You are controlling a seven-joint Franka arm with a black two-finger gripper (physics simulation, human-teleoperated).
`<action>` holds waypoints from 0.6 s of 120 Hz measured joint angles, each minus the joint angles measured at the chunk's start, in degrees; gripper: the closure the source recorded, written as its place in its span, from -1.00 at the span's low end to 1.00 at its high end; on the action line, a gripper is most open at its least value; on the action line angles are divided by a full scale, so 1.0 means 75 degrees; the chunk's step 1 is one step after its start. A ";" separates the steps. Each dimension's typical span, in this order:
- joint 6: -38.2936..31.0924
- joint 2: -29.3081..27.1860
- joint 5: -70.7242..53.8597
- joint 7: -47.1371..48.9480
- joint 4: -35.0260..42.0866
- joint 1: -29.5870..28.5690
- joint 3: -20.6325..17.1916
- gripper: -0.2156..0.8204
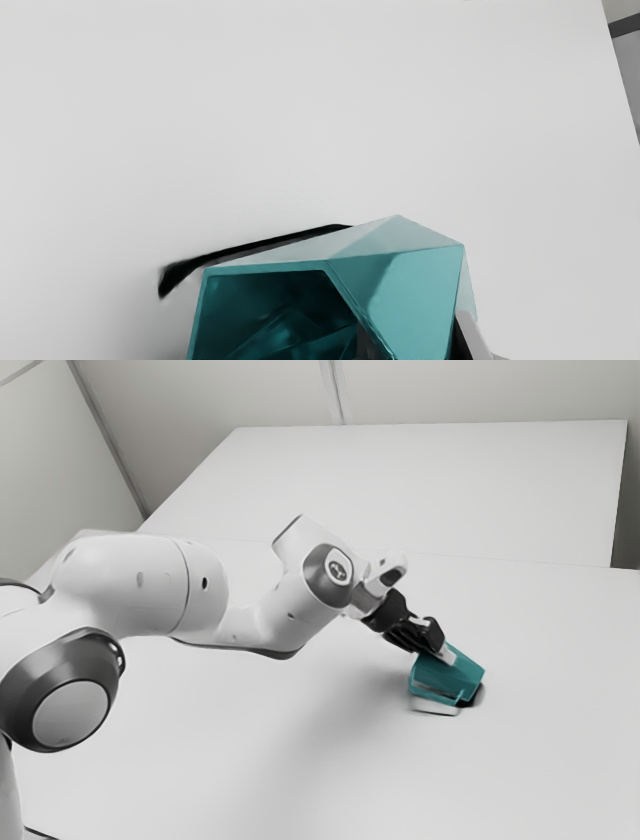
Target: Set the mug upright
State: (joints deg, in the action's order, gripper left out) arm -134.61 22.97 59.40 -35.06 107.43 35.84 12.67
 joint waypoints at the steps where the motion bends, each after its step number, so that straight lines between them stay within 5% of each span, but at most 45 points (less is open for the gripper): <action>1: -0.0001 -0.0005 -0.0001 0.0000 0.0000 0.0004 0.0000 0.72; 72: -0.0013 -0.1155 -0.0814 0.0198 0.0453 0.0086 0.0120 0.91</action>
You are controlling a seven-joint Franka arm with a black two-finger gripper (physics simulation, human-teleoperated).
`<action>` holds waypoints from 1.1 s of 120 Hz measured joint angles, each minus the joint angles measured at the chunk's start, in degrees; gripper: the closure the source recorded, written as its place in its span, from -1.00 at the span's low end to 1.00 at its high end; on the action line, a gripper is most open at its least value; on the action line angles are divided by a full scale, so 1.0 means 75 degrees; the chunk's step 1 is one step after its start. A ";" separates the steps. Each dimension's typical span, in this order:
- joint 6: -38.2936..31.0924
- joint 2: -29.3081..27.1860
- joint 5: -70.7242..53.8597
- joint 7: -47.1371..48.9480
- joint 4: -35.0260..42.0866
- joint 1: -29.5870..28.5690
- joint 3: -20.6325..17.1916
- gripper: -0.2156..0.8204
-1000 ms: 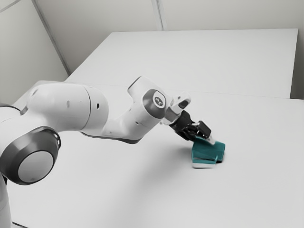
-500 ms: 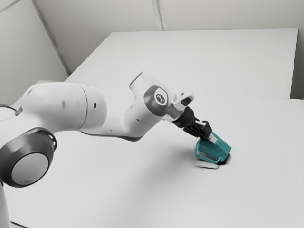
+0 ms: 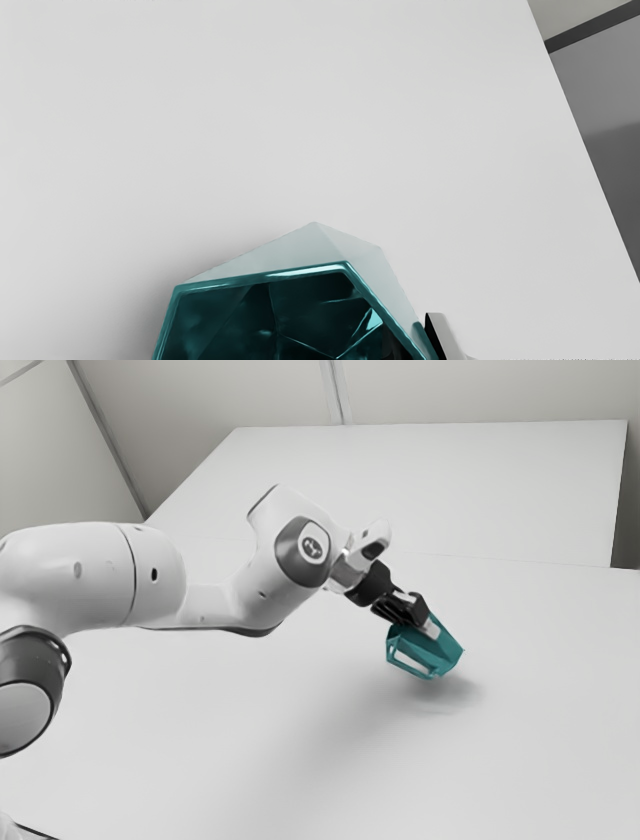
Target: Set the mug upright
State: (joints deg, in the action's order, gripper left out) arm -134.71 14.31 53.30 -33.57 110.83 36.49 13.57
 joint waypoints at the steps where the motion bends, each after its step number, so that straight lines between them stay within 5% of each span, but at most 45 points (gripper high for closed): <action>1: 0.0000 -0.0017 -0.0042 0.0007 0.0011 -0.0013 0.0008 0.91; 32: 0.0002 -0.0523 -0.1669 0.0376 0.0260 -0.0700 0.0125 0.92; 66: 0.0085 -0.0609 -0.2923 0.0769 0.0264 -0.0852 0.1054 0.92; 132: 0.0287 -0.0481 -0.6224 0.1701 0.0036 -0.1801 0.1181 0.92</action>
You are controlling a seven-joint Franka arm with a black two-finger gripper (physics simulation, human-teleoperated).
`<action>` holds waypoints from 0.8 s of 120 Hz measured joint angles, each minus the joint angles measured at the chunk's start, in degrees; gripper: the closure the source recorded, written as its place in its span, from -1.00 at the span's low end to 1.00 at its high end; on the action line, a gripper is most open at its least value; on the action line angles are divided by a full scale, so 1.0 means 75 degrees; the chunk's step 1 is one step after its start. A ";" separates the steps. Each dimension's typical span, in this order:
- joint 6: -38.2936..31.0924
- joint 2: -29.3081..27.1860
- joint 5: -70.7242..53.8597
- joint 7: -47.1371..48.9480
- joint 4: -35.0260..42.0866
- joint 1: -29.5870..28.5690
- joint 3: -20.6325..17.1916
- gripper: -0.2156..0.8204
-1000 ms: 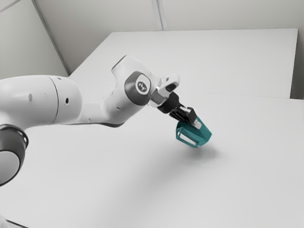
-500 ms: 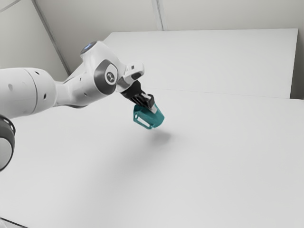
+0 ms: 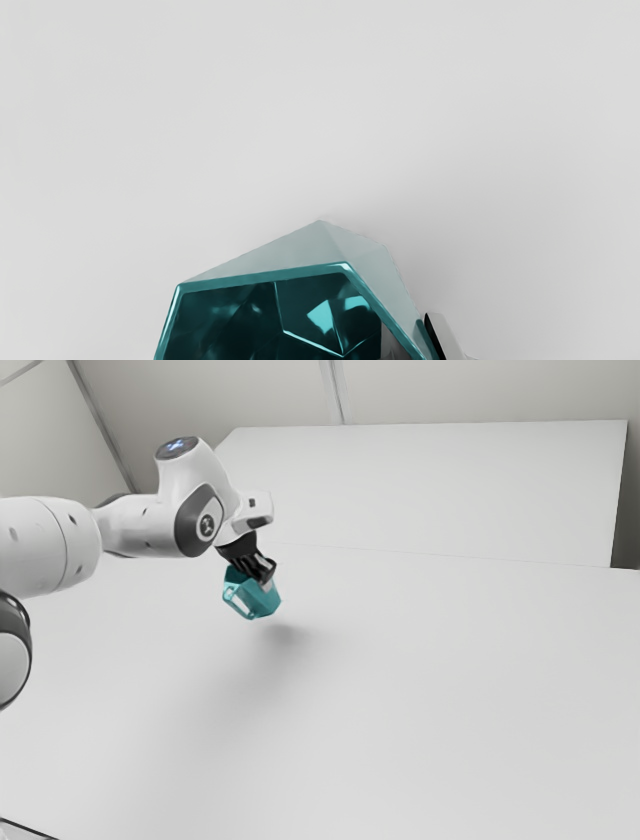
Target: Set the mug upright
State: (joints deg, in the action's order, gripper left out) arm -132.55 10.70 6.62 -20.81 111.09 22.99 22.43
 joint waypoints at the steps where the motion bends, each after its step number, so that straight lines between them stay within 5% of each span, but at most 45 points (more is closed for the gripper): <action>1: 0.0016 0.0005 -0.0041 0.0015 -0.0004 -0.0005 0.0000 0.92; 96: 0.0737 0.0907 -0.0745 0.0722 -0.0170 -0.0263 -0.0024 0.92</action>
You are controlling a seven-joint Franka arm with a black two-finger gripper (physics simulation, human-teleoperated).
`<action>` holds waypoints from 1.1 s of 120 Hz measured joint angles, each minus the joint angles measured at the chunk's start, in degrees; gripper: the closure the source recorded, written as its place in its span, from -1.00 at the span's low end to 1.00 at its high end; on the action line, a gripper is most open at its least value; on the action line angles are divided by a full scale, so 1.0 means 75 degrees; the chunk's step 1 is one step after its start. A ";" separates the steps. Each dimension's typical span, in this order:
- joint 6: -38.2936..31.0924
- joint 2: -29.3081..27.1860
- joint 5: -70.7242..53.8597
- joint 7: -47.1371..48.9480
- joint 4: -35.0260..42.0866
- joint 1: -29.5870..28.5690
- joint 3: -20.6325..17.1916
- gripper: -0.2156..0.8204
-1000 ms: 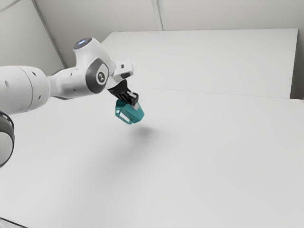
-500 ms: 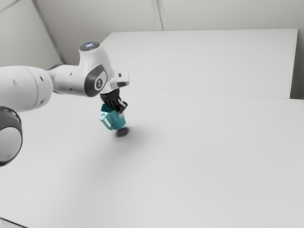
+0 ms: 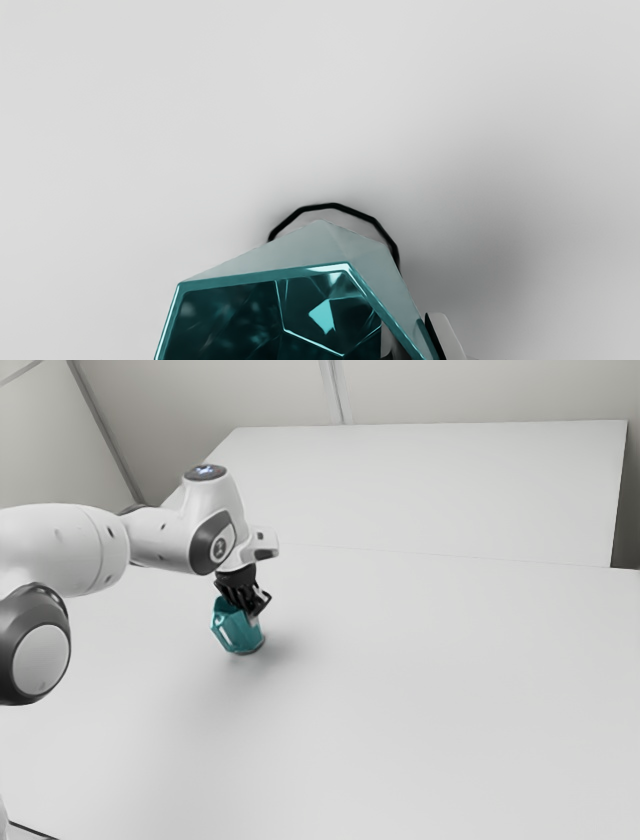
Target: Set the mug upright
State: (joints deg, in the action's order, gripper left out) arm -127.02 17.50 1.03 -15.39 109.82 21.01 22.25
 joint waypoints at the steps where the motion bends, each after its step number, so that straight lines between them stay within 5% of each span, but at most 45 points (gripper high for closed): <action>1: 0.0001 0.0005 0.0003 0.0004 0.0000 0.0000 0.0000 0.92; 23: 0.0015 0.0080 0.0030 0.0078 -0.0003 0.0006 -0.0007 0.91; 46: 0.0054 0.0070 0.0074 0.0044 -0.0003 0.0040 -0.0014 0.11; 68: 0.0151 -0.0150 0.0033 0.0014 -0.0003 0.0078 -0.0003 -0.29; 96: 0.0554 -0.1122 -0.0204 -0.0002 -0.0208 0.0117 -0.0002 -0.49; 132: 0.2636 -0.1764 -0.0861 0.0263 -0.2034 0.0130 0.0069 -0.56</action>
State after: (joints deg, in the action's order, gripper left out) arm -107.25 4.27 -5.43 -13.42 94.56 21.99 22.77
